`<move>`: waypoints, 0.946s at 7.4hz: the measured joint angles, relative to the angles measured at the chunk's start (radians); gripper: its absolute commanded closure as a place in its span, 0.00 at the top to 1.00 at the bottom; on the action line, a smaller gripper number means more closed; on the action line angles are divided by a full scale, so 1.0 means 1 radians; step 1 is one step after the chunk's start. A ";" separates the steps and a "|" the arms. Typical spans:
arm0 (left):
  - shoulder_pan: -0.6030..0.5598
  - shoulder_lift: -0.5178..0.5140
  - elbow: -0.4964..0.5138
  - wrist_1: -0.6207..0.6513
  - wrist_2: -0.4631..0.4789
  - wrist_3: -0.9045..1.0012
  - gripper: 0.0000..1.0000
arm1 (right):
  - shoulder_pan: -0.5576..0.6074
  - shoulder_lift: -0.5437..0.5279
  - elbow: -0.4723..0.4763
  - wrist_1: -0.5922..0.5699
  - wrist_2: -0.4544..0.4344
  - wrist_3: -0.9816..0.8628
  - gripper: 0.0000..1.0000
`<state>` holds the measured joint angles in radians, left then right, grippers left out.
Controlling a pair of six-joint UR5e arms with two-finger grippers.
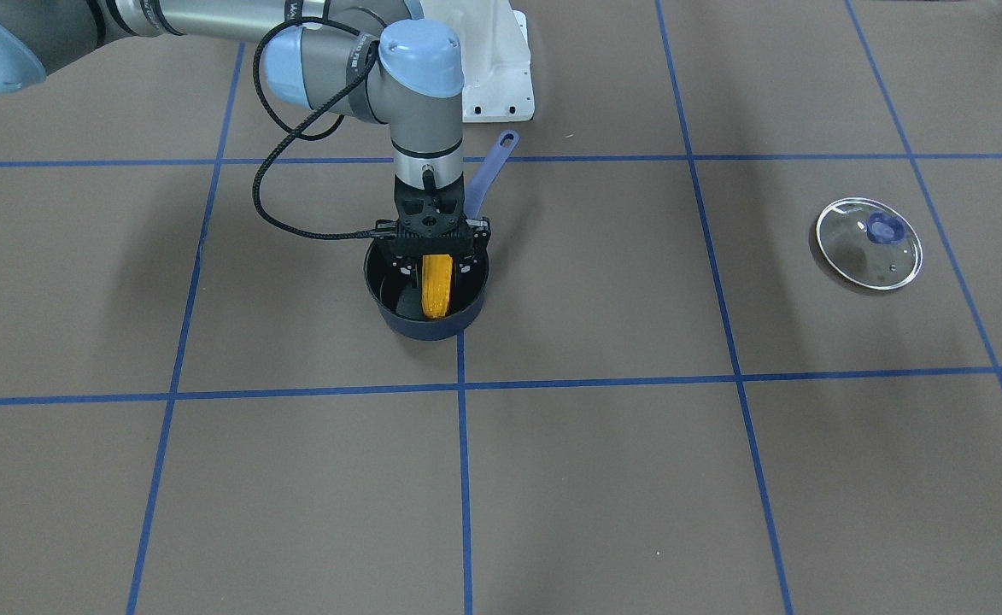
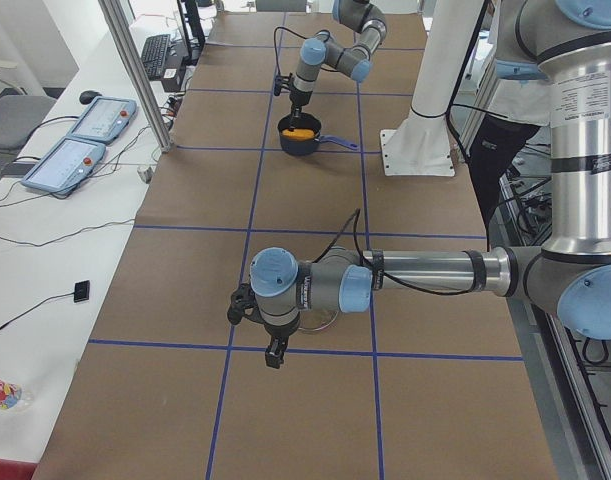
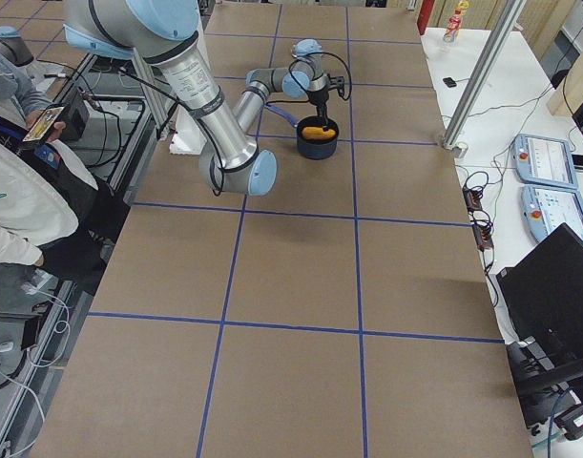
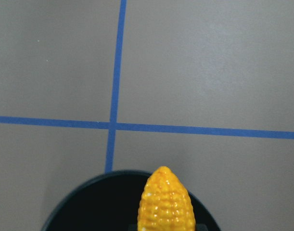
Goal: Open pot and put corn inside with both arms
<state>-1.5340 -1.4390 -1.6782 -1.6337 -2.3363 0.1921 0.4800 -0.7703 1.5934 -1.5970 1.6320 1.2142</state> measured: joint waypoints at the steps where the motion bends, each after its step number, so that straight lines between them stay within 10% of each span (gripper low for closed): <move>1: 0.000 0.000 0.000 0.000 0.000 0.001 0.99 | 0.001 0.000 0.002 0.000 0.001 -0.002 1.00; 7: -0.001 0.005 0.000 0.012 -0.007 0.000 0.99 | 0.328 -0.097 -0.002 -0.003 0.273 -0.446 1.00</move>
<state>-1.5347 -1.4341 -1.6786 -1.6220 -2.3429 0.1917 0.8076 -0.8672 1.5914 -1.6000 1.9054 0.7678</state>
